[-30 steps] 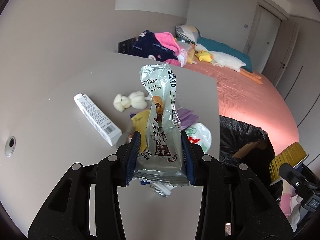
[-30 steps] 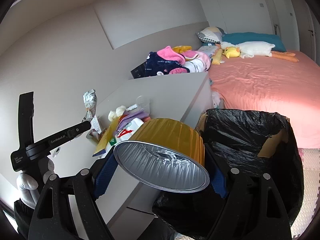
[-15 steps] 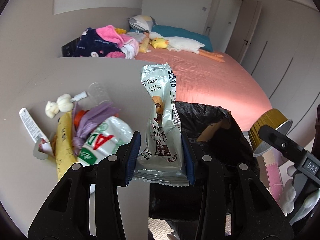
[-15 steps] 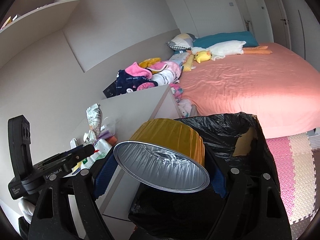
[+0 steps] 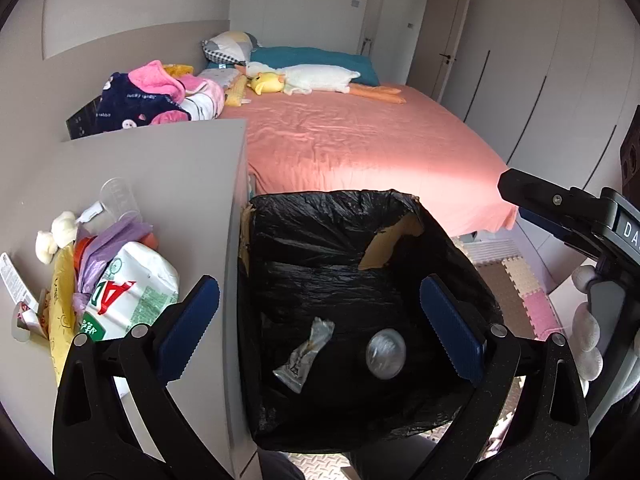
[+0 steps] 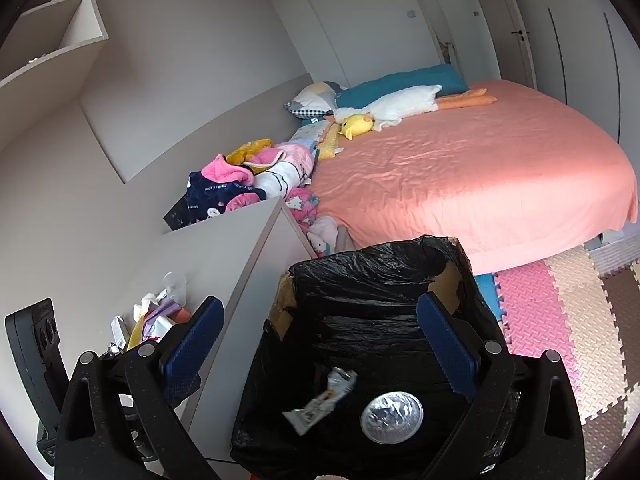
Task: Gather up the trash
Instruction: 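Carry the wrapper with the left gripper while the right carries the foil cup, release both into the black bag, then move both grippers back over the table toward the white bottle and grey foam, then grasp the white AD bottle with the right gripper while the left grasps the grey foam piece, then carry the bottle and foam piece over the black bag and open both grippers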
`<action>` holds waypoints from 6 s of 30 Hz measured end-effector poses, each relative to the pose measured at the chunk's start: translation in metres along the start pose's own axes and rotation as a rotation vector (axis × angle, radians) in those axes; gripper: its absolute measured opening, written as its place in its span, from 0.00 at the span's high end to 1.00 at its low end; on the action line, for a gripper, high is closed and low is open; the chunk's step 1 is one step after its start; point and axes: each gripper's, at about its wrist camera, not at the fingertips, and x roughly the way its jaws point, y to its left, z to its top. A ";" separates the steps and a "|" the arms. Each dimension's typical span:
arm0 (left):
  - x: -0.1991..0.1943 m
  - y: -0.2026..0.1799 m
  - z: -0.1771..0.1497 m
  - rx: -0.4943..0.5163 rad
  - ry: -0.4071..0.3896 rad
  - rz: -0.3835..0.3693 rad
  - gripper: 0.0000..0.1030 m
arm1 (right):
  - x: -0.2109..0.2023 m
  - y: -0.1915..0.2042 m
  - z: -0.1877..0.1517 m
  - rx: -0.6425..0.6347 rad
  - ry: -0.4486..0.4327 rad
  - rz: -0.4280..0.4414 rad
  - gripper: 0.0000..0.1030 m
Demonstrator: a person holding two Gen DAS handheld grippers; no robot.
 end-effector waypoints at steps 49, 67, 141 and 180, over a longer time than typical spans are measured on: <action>-0.094 0.187 -0.053 -0.307 -0.099 0.416 0.06 | 0.081 0.163 -0.069 -0.167 0.248 0.137 0.06; -0.068 0.199 -0.068 -0.213 -0.012 0.458 0.10 | 0.135 0.195 -0.089 -0.116 0.376 0.089 0.07; -0.085 0.164 -0.014 -0.194 -0.194 0.328 0.70 | 0.077 0.181 -0.032 -0.061 0.182 0.323 0.61; -0.026 0.035 0.030 -0.011 -0.160 0.090 0.70 | 0.015 0.069 0.010 0.071 0.002 0.173 0.61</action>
